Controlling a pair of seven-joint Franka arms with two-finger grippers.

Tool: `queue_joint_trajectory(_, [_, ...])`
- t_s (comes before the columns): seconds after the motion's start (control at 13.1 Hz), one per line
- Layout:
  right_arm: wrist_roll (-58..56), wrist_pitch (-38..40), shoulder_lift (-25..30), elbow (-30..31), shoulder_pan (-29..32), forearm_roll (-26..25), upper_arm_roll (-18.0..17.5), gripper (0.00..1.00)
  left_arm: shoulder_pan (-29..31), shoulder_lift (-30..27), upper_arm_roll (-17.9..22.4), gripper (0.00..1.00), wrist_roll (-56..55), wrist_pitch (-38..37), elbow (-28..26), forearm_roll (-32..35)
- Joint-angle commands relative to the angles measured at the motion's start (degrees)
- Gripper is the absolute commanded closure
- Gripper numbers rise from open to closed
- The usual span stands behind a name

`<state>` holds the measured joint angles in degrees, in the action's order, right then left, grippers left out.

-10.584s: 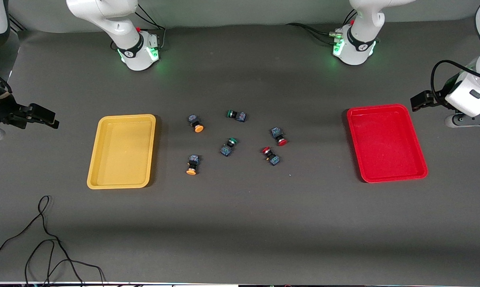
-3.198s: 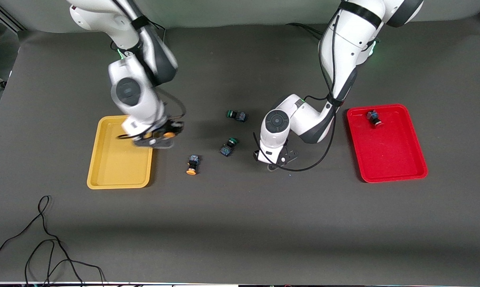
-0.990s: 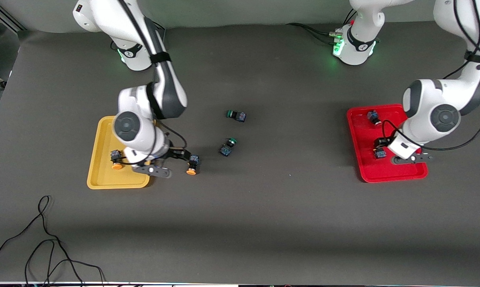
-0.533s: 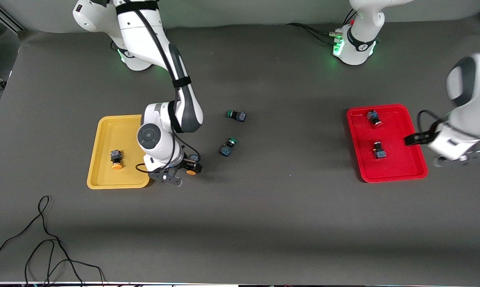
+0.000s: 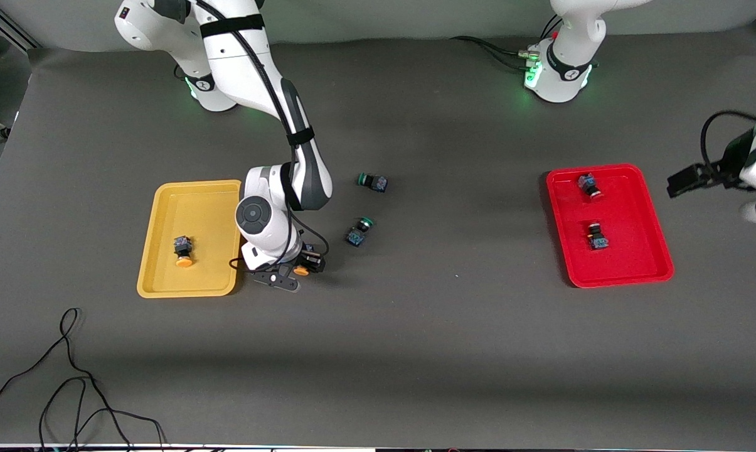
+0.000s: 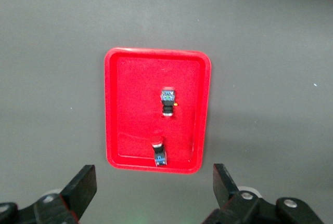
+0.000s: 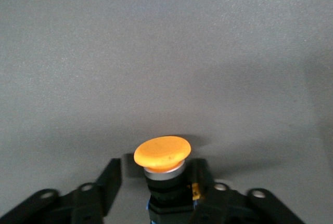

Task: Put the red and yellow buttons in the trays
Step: 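Grasp another orange button with the right gripper while left withdraws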

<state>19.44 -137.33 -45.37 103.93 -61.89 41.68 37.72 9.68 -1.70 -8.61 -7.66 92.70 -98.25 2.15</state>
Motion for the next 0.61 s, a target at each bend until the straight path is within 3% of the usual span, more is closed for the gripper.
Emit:
queue_joint_trajectory(0.0, [-0.3, -0.1, 0.5, -1.3, 0.3, 0.8, 0.0, 0.91, 0.3, -2.8, -0.2, 0.00, 1.2, -1.0, -1.5, -1.2])
queue_joint_trajectory(0.3, [0.5, 10.0, 8.4, -1.6, 0.1, -3.9, 1.7, 0.91, 0.3, -2.9, -0.2, 0.00, 1.2, -2.0, -1.4, -1.2])
queue_joint_trajectory(0.53, [-1.0, 18.3, 15.5, -1.5, 0.3, -15.4, 4.4, 0.91, 0.3, -2.9, -0.2, 0.00, 1.2, -2.6, -1.3, -1.2])
